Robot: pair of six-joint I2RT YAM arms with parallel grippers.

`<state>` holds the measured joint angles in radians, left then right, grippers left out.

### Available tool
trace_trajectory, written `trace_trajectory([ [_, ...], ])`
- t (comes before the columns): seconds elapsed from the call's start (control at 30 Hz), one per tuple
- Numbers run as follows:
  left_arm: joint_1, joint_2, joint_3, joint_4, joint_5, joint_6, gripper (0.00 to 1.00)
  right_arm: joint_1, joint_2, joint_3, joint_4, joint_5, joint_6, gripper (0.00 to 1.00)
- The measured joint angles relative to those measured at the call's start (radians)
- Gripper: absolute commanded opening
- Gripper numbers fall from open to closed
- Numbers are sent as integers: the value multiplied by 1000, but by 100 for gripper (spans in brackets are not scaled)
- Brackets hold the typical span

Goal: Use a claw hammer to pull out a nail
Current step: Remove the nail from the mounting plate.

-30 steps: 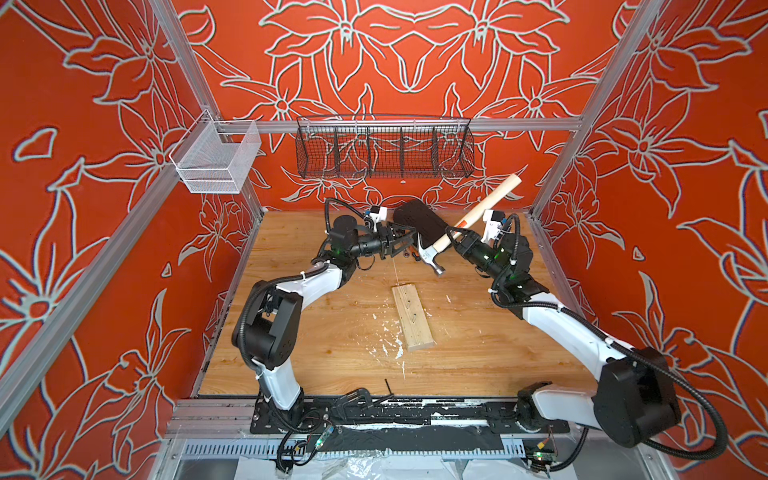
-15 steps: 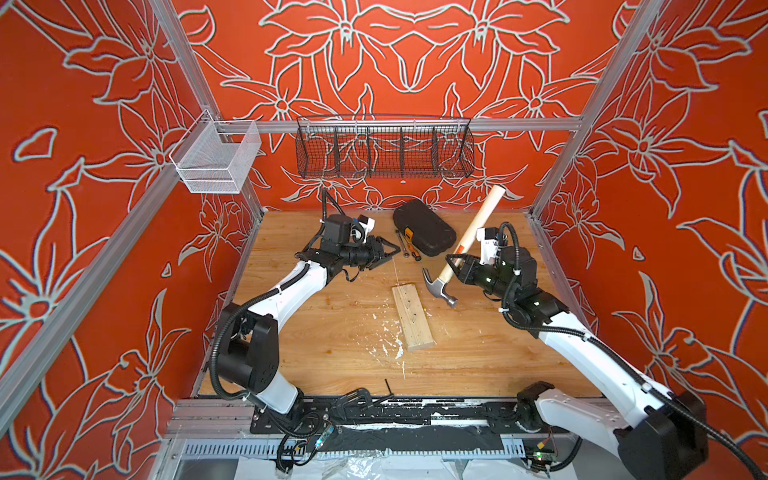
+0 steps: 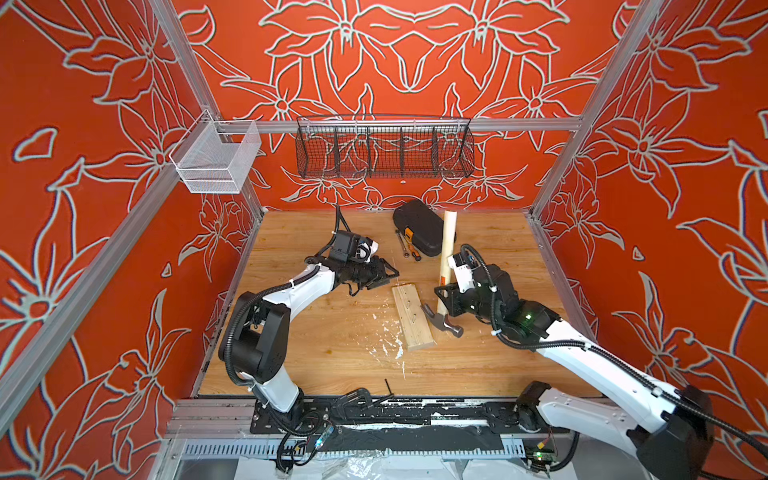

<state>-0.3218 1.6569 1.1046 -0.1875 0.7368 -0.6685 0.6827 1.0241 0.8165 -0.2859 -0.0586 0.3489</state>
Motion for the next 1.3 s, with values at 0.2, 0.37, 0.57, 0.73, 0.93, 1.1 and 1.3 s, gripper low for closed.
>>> trace_trajectory([
  [0.2, -2, 10, -41, 0, -2, 0, 48, 76, 2, -2, -49, 53, -35, 0],
  [0.37, -16, 40, -40, 2, -8, 3, 35, 130, 38, -7, -48, 80, -43, 0],
  [0.57, -27, 79, -20, -11, -28, 11, 23, 171, 89, -8, -43, 112, -56, 0],
  [0.73, -28, 96, 10, -14, -39, 14, 18, 182, 127, -8, -24, 142, -60, 0],
  [0.93, -34, 128, 25, -21, -54, 14, 14, 189, 164, -8, 14, 189, -75, 0],
  [1.1, -41, 160, 31, -48, -68, 15, 13, 196, 214, -8, 44, 212, -84, 0],
  [1.3, -53, 172, 57, -86, -99, 22, 11, 210, 235, -6, 77, 234, -92, 0],
])
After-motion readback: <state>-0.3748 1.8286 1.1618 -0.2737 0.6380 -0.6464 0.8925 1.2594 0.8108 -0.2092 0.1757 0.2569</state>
